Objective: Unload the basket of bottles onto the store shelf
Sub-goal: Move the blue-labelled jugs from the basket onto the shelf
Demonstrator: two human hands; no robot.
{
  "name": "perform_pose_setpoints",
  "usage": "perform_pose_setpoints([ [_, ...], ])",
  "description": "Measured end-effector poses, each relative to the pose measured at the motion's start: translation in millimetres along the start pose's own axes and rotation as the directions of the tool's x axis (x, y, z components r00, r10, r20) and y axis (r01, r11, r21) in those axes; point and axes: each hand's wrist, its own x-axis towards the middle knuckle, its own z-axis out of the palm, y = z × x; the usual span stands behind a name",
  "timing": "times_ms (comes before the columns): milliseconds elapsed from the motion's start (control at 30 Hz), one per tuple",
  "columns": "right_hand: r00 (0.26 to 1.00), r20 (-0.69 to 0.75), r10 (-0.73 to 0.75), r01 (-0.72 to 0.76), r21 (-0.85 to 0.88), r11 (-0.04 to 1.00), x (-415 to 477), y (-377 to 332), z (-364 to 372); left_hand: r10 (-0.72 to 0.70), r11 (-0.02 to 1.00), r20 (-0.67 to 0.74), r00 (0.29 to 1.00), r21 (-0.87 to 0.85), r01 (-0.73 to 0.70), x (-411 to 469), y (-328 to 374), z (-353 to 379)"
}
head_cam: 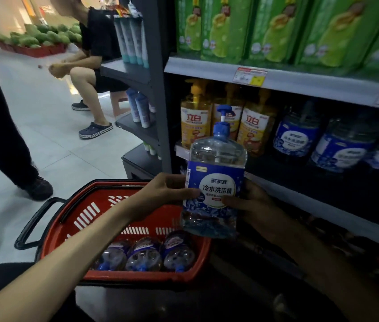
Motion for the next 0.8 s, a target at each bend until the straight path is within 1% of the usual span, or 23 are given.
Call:
perform_pose_setpoints([
  [100,0.99,-0.136,-0.043,0.039,-0.034,0.999,-13.1,-4.6,-18.8,0.038,0.995,0.028,0.999,0.094,-0.041,23.3,18.2,23.3],
  [233,0.965,-0.253,-0.072,0.06,-0.056,0.997,-31.1,-10.2,-39.2,0.072,0.986,0.07,0.995,0.145,-0.081,50.5,32.9,49.4],
  [367,0.914,-0.387,-0.122,0.087,-0.106,0.991,-49.2,-11.3,-62.7,0.13,0.959,0.126,0.983,0.237,-0.157,76.4,43.8,75.1],
  [467,0.9,-0.408,-0.155,0.098,-0.158,0.983,-68.0,-9.9,-80.7,0.195,0.914,0.199,0.961,0.318,-0.251,91.6,52.6,95.3],
  [633,0.895,-0.387,-0.221,0.167,-0.167,0.972,-103.6,-8.5,-106.4,0.214,0.862,0.333,0.918,0.379,-0.338,118.7,64.7,137.9],
  [700,0.866,-0.431,-0.255,0.201,-0.167,0.965,-114.1,-4.5,-119.1,0.216,0.86,0.371,0.903,0.366,-0.356,129.2,68.7,157.3],
  [800,0.801,-0.527,-0.284,0.235,-0.161,0.959,-128.0,-1.2,-137.7,0.241,0.857,0.422,0.874,0.33,-0.395,146.7,74.3,183.5],
])
